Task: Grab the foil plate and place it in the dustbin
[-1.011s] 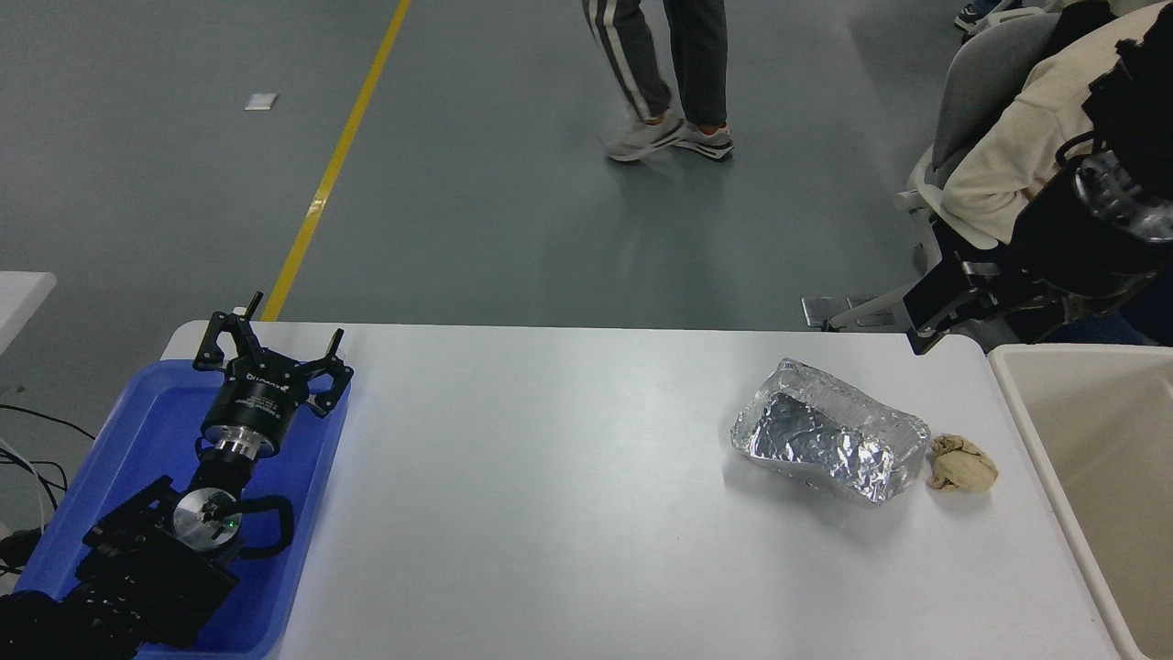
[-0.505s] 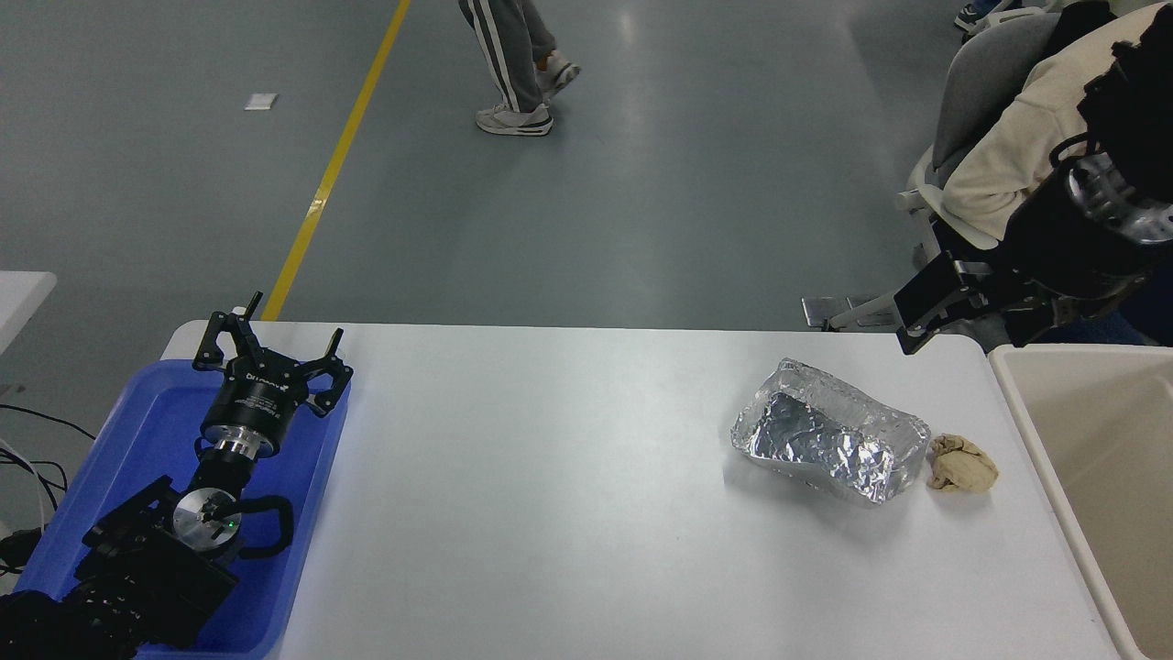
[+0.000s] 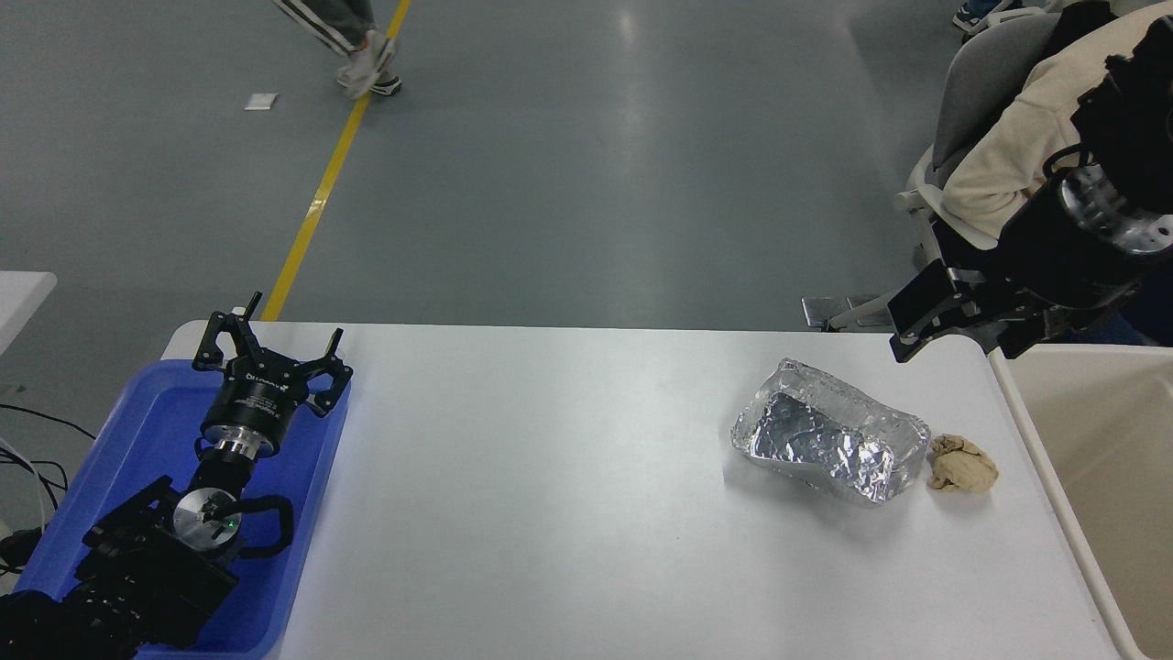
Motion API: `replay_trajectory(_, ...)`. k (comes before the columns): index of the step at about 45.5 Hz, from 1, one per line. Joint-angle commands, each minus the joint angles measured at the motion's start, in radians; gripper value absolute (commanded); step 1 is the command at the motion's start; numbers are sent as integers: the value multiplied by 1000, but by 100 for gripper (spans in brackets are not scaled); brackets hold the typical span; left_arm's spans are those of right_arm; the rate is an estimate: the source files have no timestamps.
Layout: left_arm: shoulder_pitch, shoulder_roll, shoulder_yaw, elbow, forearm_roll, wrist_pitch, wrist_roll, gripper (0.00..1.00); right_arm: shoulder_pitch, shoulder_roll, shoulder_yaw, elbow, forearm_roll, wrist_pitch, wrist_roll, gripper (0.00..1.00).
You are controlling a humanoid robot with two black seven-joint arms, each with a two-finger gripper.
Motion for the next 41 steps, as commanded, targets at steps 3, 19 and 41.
replay_trajectory(3,0,0,0,0,0,0,0,100,-88,-11,51,-44,25,0,0,100)
replay_trajectory(19,0,0,0,0,0,0,0,100,-540,-12,88,-302,266,0,-2,100)
replay_trajectory(41,0,0,0,0,0,0,0,100,-889,2,173,-408,285,-618,-2,100)
